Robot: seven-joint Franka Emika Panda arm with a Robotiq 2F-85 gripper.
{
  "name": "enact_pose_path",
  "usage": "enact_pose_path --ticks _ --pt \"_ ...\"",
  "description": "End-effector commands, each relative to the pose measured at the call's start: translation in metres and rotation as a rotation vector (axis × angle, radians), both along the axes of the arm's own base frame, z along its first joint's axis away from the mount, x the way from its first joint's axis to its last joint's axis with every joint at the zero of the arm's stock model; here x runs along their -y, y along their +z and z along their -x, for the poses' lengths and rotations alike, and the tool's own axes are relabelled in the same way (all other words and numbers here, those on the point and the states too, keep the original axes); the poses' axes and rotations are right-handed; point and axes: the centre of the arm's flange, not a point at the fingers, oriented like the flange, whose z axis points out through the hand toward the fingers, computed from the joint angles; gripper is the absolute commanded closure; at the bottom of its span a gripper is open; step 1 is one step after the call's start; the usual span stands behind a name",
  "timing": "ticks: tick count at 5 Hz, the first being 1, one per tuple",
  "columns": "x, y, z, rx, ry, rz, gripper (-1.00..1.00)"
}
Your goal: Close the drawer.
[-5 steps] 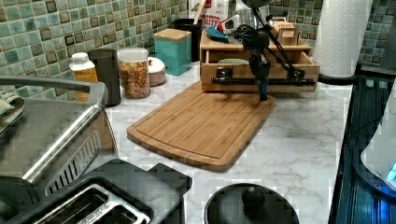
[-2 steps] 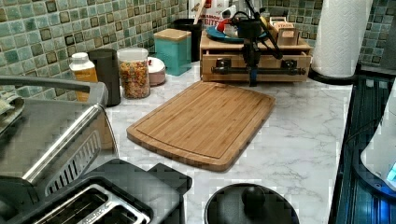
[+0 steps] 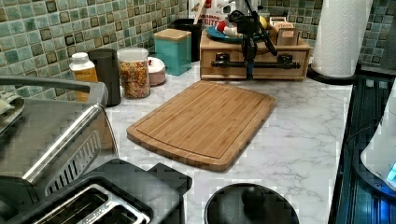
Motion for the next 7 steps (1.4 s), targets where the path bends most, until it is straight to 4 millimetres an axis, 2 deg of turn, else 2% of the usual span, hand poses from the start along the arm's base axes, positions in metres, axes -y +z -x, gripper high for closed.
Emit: enact_pose_path --ticks 1,7 --pt "0.0978 0.1370 -0.0387 0.270 -0.031 0.226 1.00" --pt "0.0979 0.1370 -0.0387 0.270 -0.032 0.226 1.00"
